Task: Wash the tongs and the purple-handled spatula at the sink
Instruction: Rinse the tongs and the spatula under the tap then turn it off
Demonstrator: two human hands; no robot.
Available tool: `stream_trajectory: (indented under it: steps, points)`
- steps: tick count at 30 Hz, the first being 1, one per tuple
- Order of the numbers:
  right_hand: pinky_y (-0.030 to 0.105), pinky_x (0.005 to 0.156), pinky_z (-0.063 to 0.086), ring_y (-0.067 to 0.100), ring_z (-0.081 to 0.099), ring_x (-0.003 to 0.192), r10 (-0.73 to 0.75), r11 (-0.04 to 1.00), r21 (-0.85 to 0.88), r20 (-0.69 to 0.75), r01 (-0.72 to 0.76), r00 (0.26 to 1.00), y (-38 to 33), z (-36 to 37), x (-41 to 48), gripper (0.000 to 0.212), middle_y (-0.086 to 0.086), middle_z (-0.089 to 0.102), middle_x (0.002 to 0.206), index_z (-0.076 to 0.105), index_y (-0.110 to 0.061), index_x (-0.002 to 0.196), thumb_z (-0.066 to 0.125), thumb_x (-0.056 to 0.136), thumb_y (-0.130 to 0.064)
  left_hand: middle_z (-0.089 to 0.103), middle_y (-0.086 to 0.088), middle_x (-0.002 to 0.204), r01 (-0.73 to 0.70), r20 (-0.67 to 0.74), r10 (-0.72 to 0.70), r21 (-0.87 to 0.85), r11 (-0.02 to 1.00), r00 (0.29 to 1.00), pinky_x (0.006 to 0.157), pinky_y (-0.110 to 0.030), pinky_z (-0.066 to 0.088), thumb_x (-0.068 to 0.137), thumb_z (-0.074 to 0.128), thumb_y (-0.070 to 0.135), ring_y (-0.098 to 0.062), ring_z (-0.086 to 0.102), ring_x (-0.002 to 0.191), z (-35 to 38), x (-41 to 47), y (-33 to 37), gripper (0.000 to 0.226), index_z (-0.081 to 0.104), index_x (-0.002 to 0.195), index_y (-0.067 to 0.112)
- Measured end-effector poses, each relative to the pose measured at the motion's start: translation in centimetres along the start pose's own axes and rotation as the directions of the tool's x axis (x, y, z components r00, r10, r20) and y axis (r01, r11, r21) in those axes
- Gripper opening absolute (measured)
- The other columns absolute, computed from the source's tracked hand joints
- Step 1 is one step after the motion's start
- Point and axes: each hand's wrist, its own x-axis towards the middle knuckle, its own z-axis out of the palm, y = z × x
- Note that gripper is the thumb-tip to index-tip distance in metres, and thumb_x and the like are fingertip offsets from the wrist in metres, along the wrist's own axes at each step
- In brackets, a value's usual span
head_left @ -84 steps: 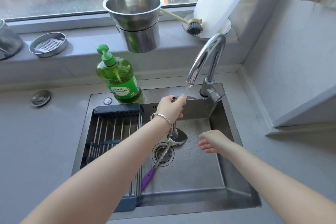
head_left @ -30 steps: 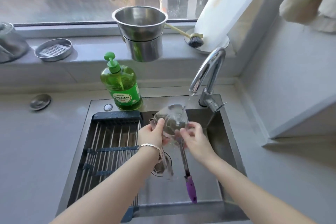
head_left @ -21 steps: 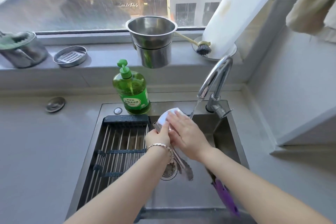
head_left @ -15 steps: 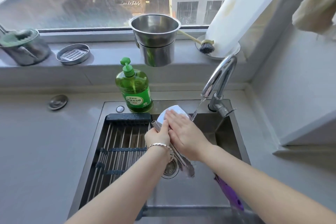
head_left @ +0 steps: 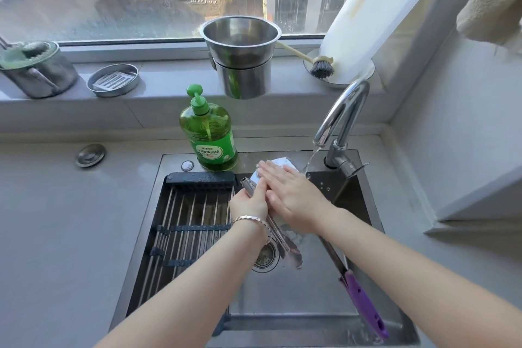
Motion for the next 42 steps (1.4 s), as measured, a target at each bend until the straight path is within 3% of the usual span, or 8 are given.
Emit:
stream_trajectory:
  steps: [6,10,14,17,21,28,37,42]
  points:
    - [0.024,0.116,-0.004,0.007,-0.003,0.145,0.225,0.967,0.111,0.048,-0.229,0.973,2.6,-1.1,-0.8,0.054,0.000,0.002,0.159,0.009,-0.013,0.150,0.014,0.101,-0.034,0.063,-0.008,0.057,0.073,0.124,-0.072,-0.005,0.997,0.990,0.038,-0.019,0.052,0.092,0.055,0.008,-0.008,0.061,0.035,1.0,-0.9,-0.3,0.019,0.057,0.073,0.007]
    - [0.022,0.114,-0.007,0.008,-0.002,0.146,0.034,0.999,-0.023,0.068,-0.032,0.997,1.6,-0.6,-2.1,0.068,-0.002,0.003,0.158,0.011,-0.013,0.150,0.006,0.091,-0.046,0.057,-0.001,0.048,0.085,0.061,-0.084,-0.016,0.996,0.995,0.033,-0.014,0.045,0.090,0.060,0.011,-0.003,0.054,0.030,1.8,-1.2,-0.9,0.023,0.055,0.068,0.007]
    - [0.025,0.115,0.012,0.013,0.017,0.144,0.183,0.956,0.223,0.048,-0.189,0.982,4.1,-0.7,-2.8,0.061,0.001,0.018,0.156,0.014,-0.015,0.150,0.020,0.098,-0.047,0.061,-0.010,0.061,0.080,0.013,-0.079,-0.133,0.988,0.997,0.037,-0.018,0.051,0.093,0.055,0.010,-0.009,0.059,0.033,1.5,-1.0,-0.4,0.016,0.054,0.079,0.003]
    - [0.038,0.097,0.047,0.019,0.063,0.101,0.332,0.739,0.572,0.150,-0.355,0.931,4.5,0.9,-3.4,0.045,0.006,0.066,0.114,0.054,-0.015,0.125,0.031,0.098,-0.042,0.061,-0.013,0.072,0.013,-0.069,-0.030,-0.229,0.973,0.997,0.042,-0.019,0.055,0.093,0.054,0.012,-0.009,0.061,0.035,0.5,-0.1,1.4,0.012,0.053,0.093,0.000]
    - [0.023,0.053,0.048,0.000,0.056,0.043,0.374,0.507,0.806,0.115,-0.306,0.920,2.9,1.8,-2.0,0.029,0.001,0.063,0.063,0.063,-0.014,0.076,0.047,0.096,-0.027,0.061,-0.013,0.076,-0.079,-0.110,0.051,-0.271,0.959,0.993,0.046,-0.023,0.057,0.093,0.054,0.012,-0.009,0.063,0.038,-0.8,1.0,3.1,0.013,0.052,0.101,0.001]
    - [0.023,0.053,0.036,0.007,0.045,0.044,0.498,0.601,0.656,0.139,-0.456,0.856,0.9,0.3,1.6,0.058,-0.005,0.051,0.048,0.050,-0.015,0.050,0.047,0.085,-0.061,0.062,-0.015,0.077,-0.075,-0.178,0.014,-0.339,0.938,0.984,0.053,-0.026,0.057,0.093,0.055,0.011,-0.014,0.064,0.043,-1.9,1.9,3.8,0.011,0.053,0.099,0.002]
    - [0.016,0.071,0.049,-0.002,0.059,0.061,0.164,0.623,0.703,0.311,-0.343,0.936,6.0,0.3,-1.5,0.018,-0.005,0.066,0.077,0.068,-0.008,0.099,0.054,0.090,0.000,0.059,-0.015,0.075,-0.041,-0.227,-0.046,-0.365,0.930,0.973,0.048,-0.025,0.056,0.093,0.056,0.011,-0.017,0.064,0.044,-2.6,3.2,3.7,0.030,0.051,0.116,-0.007]
    - [0.027,0.058,0.042,0.005,0.048,0.051,0.276,0.635,0.725,0.110,-0.267,0.955,5.4,0.8,-1.2,0.027,-0.011,0.058,0.052,0.065,-0.013,0.066,0.057,0.092,-0.015,0.059,-0.020,0.094,-0.033,-0.236,-0.069,-0.403,0.915,0.969,0.047,-0.025,0.056,0.093,0.055,0.011,-0.020,0.063,0.057,-2.3,3.2,4.0,0.019,0.047,0.106,-0.001]
